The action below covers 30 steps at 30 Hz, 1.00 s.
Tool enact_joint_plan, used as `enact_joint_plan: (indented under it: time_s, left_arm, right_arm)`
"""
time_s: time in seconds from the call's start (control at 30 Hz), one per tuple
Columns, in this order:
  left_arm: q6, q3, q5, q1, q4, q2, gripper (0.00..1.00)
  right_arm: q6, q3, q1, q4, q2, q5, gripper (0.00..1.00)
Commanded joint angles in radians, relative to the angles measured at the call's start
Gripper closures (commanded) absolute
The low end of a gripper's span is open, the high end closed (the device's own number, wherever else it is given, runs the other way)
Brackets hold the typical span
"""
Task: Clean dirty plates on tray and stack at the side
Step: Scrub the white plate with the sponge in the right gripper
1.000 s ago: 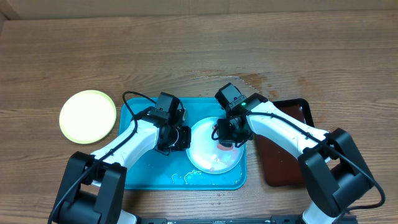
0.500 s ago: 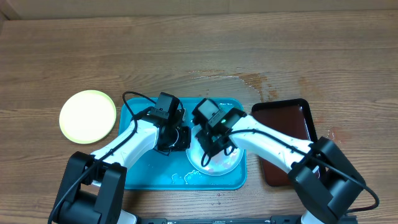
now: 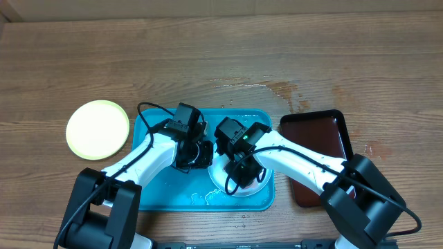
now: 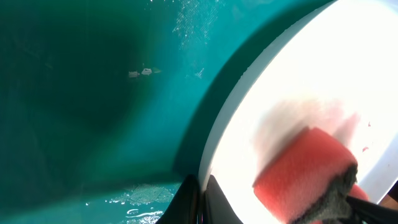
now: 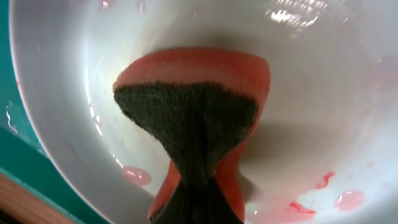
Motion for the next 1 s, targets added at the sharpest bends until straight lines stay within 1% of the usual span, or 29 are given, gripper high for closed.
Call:
enact_joint_plan:
  time_s: [0.0,0.07,0.3,0.47,0.7,0.77,0.87,0.97]
  left_arm:
    - [-0.003,0.01,0.019,-0.002,0.009,0.009,0.96]
    - [-0.003,0.01,0.019,-0.002,0.008,0.009,0.96]
    - [-0.003,0.01,0.019,-0.002,0.006,0.009,0.96]
    - [-0.003,0.01,0.019,-0.002,0.004,0.009,0.96]
    - [-0.003,0.01,0.019,-0.002,0.003,0.009,0.96]
    - [-0.003,0.01,0.019,-0.002,0.003,0.009,0.96]
    - [-0.003,0.01,0.019,-0.002,0.003,0.009,0.96]
    - [-0.003,0.01,0.019,-0.002,0.003,0.009,0.96]
  right_arm:
    - [0.011,0.008,0.001,-0.008,0.007,-0.016,0.96]
    - [0.063,0.008,-0.006,-0.008,0.007,0.043,0.96]
    - [0.329,0.008,-0.076,-0.055,0.007,0.294,0.96]
    - [0.389,0.008,-0.141,-0.079,0.007,0.316,0.96]
    - [0.378,0.008,-0.16,-0.013,0.007,0.307,0.96]
    - [0.335,0.008,-0.159,0.03,0.007,0.263,0.96]
    - [0.323,0.008,-0.159,0.088,0.007,0.249,0.96]
    - [0.24,0.008,-0.159,0.157,0.007,0.192,0.96]
